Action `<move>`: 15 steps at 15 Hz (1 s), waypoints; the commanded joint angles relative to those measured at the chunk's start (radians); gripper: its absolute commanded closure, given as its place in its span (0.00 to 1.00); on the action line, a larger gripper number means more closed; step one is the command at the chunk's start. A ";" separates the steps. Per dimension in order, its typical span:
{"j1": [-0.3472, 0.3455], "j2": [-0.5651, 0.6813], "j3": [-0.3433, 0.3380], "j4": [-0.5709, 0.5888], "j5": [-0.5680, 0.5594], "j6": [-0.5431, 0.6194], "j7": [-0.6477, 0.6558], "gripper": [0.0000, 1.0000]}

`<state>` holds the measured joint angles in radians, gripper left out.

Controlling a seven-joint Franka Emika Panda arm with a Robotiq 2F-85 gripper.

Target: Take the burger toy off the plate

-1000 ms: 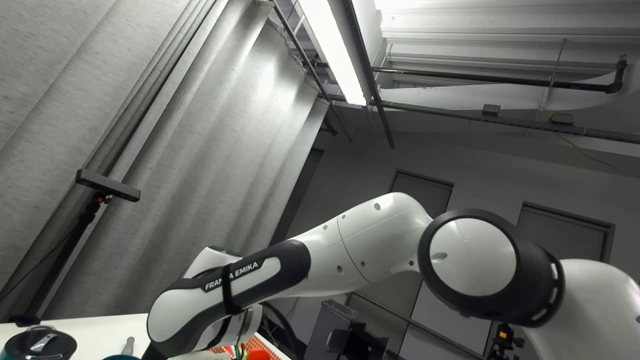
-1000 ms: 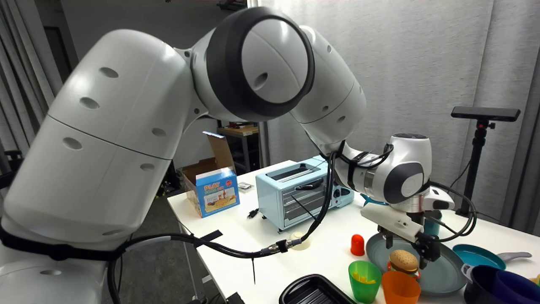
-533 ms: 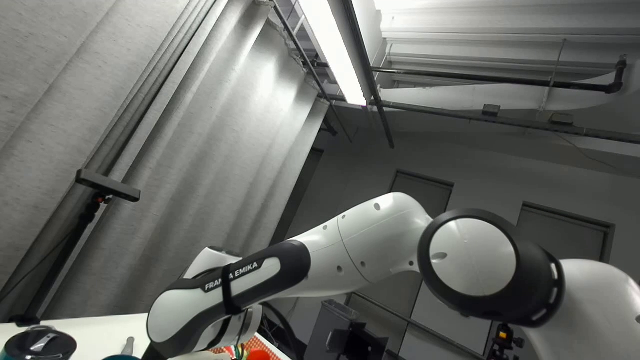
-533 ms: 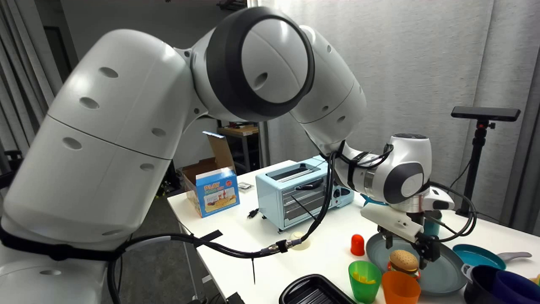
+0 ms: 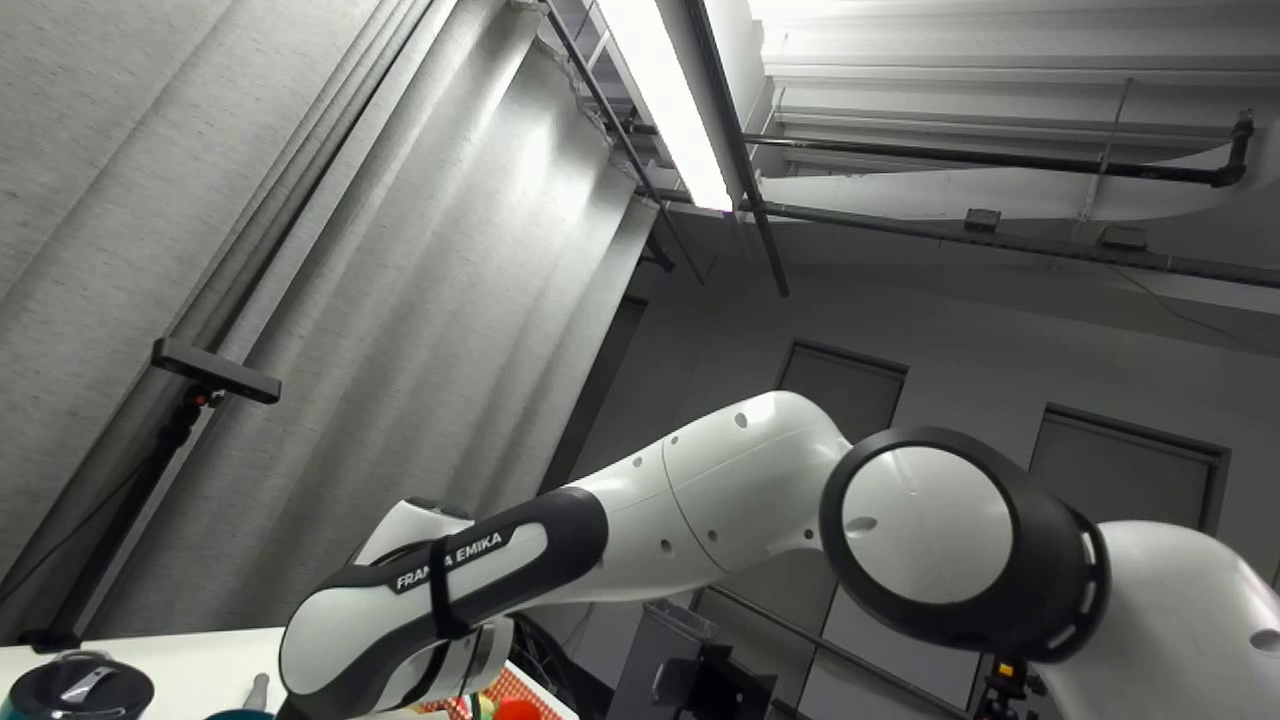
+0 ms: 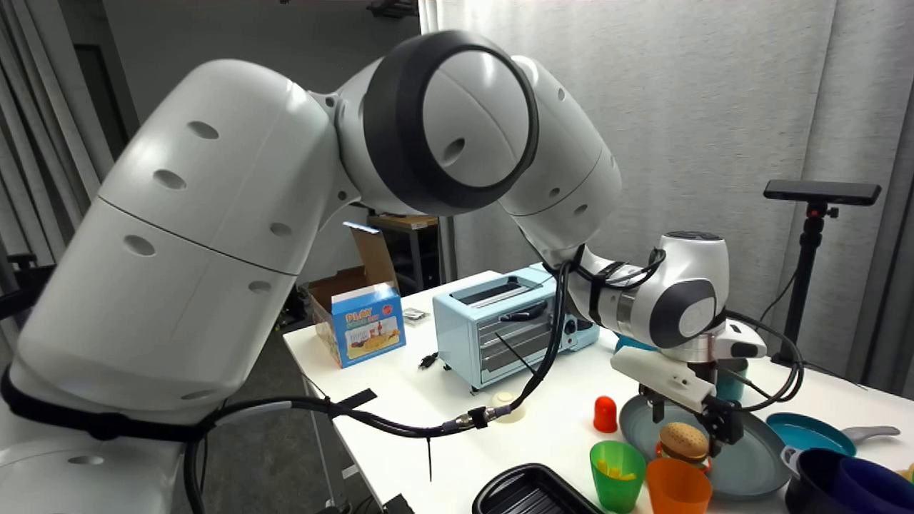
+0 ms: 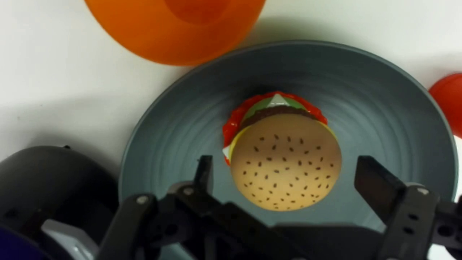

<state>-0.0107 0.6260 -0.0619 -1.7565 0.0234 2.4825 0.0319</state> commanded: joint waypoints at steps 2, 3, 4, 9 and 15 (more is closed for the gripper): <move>-0.007 0.068 -0.004 0.103 -0.023 -0.024 0.003 0.00; -0.007 0.076 -0.005 0.114 -0.023 -0.028 0.003 0.00; -0.008 0.082 -0.005 0.123 -0.023 -0.032 0.003 0.00; -0.009 0.104 -0.006 0.153 -0.021 -0.055 0.006 0.00; -0.014 0.115 0.000 0.174 -0.014 -0.083 0.002 0.00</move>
<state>-0.0149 0.7164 -0.0682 -1.6372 0.0234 2.4486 0.0319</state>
